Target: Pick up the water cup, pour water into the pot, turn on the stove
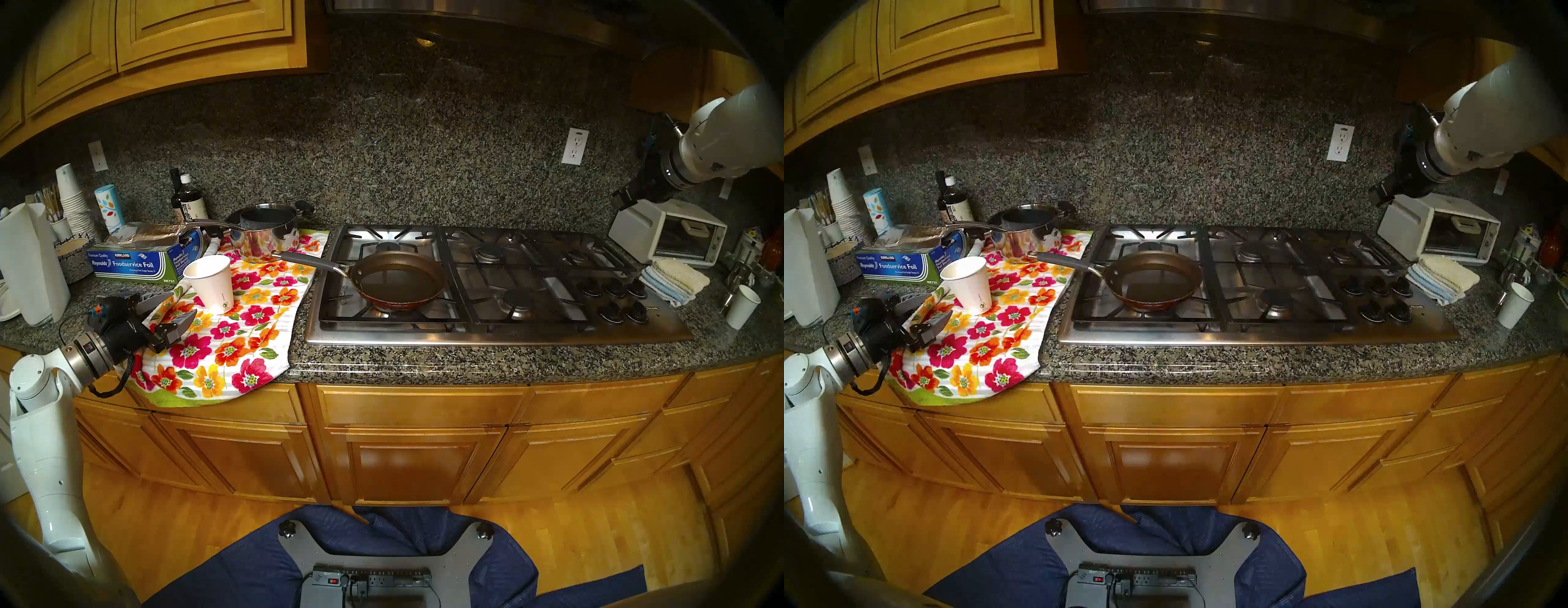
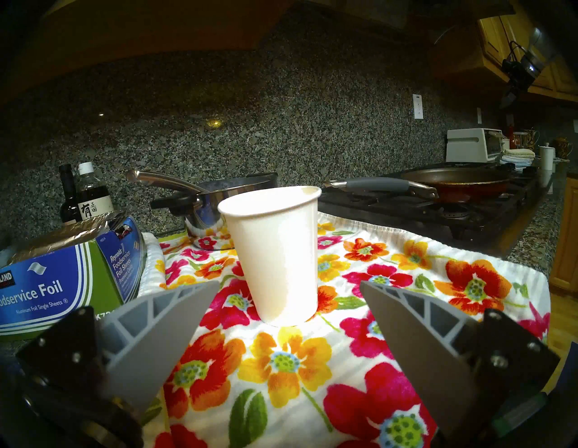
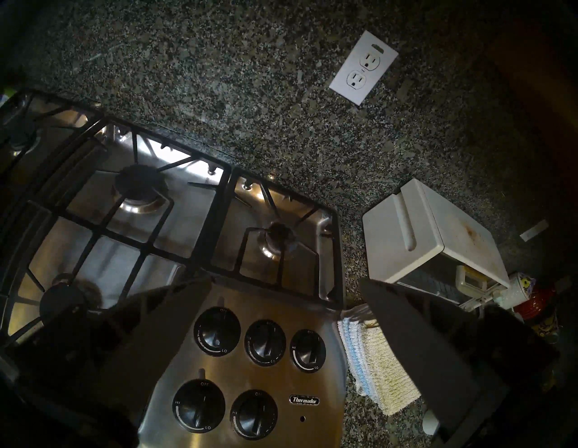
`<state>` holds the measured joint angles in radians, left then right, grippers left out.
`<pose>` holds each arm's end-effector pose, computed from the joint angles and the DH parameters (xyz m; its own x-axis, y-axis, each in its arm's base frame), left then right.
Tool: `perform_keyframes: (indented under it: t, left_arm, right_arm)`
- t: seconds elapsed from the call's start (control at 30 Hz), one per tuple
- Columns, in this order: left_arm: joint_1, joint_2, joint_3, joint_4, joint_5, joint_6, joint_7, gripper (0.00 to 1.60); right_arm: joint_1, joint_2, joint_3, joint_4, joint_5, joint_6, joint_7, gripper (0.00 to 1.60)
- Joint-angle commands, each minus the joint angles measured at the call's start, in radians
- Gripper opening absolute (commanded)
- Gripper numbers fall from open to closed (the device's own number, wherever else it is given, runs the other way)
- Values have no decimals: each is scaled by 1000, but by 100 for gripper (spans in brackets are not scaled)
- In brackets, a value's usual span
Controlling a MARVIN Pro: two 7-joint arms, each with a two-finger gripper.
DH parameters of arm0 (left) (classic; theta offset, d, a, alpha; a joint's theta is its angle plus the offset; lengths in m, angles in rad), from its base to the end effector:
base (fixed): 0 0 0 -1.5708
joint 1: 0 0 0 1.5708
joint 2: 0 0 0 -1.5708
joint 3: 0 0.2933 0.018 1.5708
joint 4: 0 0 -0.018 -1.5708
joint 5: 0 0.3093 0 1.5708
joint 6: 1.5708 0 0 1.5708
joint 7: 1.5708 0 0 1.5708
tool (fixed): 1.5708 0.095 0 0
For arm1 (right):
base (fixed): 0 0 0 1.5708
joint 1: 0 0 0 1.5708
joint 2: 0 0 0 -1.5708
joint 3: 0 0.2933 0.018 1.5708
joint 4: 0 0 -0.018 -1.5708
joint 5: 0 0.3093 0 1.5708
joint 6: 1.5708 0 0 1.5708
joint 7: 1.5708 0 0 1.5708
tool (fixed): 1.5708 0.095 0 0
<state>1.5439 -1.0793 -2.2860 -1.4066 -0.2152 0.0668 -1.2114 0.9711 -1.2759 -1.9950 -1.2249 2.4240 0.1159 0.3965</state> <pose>0.3320 0.3130 -0.2211 0.0038 -0.1767 0.9843 -0.4583 -0.8751 -0.1553 0.5051 -0.2580 0.0848 0.6217 0.4106 0.6670 0.1210 -0.8917 0.4361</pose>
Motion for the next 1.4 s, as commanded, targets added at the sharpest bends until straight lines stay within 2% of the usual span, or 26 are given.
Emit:
perform_keyframes:
  t: [0.0,0.53,0.9,1.37]
  left_arm:
    - [-24,11,-11,-24,-14,1,2,160]
    - [-24,11,-11,-24,-13,1,2,160]
    - [-24,11,-11,-24,-13,1,2,160]
    - [-24,11,-12,-24,-13,2,2,160]
  right_arm:
    - [32,3,-1,25,-10,-38,8,160]
    - [87,49,-53,-159,-6,-115,-7,160]
    - [126,56,-71,-297,17,-196,-58,160]
    - [106,41,-77,-398,28,-286,-132,160]
